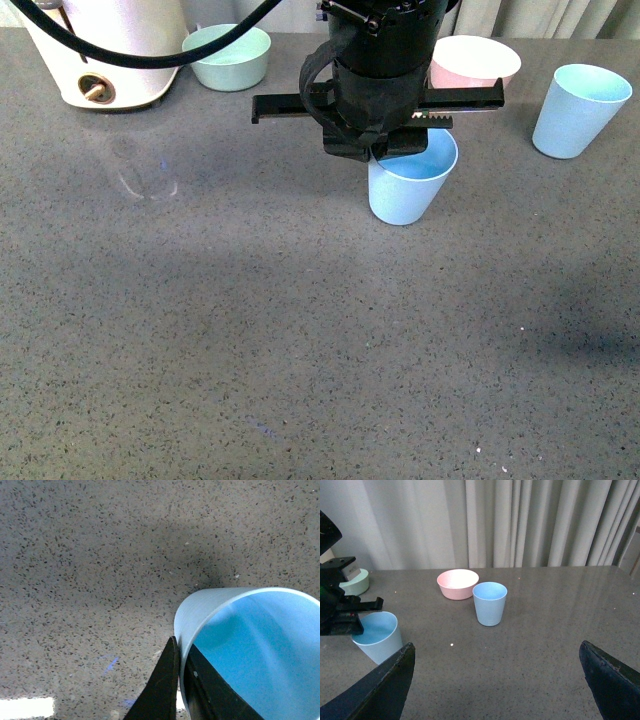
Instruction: Stack blue cups with both arms
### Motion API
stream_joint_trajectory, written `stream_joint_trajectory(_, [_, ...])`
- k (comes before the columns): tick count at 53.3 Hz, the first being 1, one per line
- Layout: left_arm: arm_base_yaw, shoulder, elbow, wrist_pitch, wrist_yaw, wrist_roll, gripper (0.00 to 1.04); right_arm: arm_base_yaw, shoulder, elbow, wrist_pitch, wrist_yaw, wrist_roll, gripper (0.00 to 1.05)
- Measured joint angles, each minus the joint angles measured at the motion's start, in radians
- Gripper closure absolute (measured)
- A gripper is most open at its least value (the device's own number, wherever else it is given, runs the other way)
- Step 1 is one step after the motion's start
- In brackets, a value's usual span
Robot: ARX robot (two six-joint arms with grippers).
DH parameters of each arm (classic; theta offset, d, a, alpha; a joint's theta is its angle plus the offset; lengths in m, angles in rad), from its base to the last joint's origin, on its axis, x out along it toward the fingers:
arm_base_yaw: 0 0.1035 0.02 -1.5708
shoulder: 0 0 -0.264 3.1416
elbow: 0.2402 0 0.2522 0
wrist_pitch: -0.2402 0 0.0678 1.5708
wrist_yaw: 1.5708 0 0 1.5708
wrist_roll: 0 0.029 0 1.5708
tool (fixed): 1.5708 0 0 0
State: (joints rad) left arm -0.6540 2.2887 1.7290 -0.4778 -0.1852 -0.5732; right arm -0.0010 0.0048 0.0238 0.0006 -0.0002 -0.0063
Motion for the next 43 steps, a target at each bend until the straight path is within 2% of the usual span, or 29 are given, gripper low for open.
stream_joint_trajectory(3, [-0.001,0.003,0.003,0.001,0.001,0.000,0.91,0.000,0.000,0.000,0.000,0.000,0.000,0.09])
stream_joint_trajectory(21, [-0.007,-0.011,-0.001,0.033,-0.011,0.000,0.28,0.000,0.000,0.000,0.000,0.000,0.000,0.09])
stream_joint_trajectory(28, [-0.007,-0.056,-0.032,0.050,-0.026,0.000,0.09,0.000,0.000,0.000,0.000,0.000,0.000,0.09])
stream_joint_trajectory(43, [0.009,-0.212,-0.169,0.138,-0.058,0.001,0.09,0.000,0.000,0.000,0.000,0.000,0.000,0.09])
